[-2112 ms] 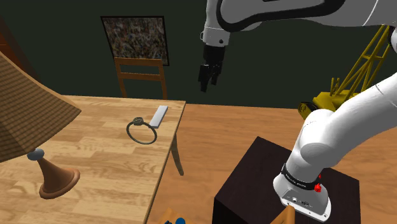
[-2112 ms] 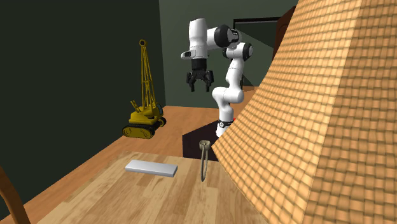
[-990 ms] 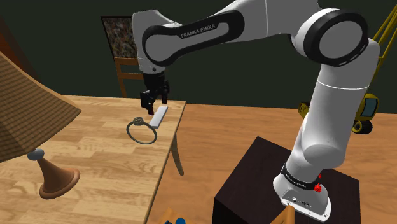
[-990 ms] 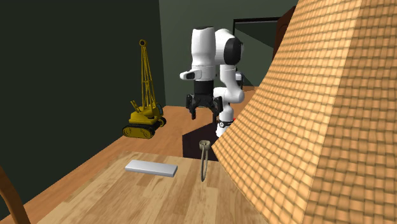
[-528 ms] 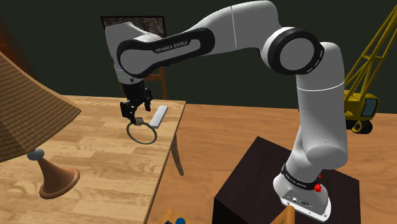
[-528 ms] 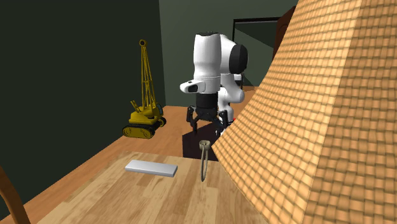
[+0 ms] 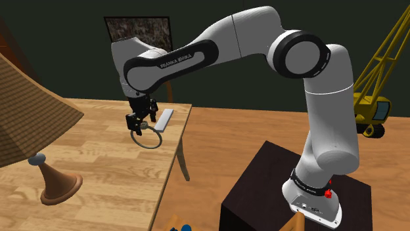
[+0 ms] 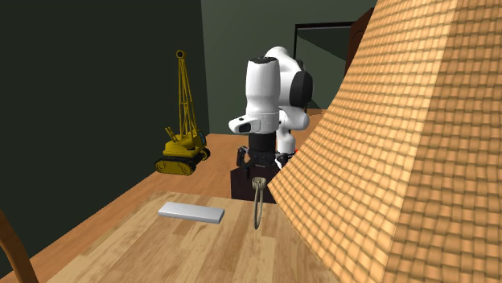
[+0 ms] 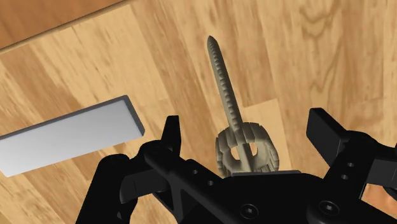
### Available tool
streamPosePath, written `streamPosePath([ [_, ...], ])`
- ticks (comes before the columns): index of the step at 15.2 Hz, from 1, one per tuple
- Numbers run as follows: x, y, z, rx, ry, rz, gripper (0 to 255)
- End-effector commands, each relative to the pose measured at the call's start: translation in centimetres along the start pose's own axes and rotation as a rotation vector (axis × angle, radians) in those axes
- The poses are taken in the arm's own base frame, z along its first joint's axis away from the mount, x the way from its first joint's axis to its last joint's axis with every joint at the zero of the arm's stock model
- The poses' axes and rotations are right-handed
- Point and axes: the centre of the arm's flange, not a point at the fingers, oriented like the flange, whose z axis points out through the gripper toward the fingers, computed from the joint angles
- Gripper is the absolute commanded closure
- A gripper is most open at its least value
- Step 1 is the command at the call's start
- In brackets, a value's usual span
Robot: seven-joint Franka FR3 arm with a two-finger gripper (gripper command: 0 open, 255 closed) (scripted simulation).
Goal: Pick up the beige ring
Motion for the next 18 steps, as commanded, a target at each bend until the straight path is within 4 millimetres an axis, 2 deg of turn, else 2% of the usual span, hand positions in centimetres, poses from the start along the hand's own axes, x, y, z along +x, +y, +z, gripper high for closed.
streamPosePath([
  [1,0.0,0.1,0.1,0.000,0.001,0.000,255],
  [10,0.0,0.1,0.1,0.000,0.001,0.000,255],
  [18,0.0,0.1,-4.1,0.000,0.001,0.000,255],
])
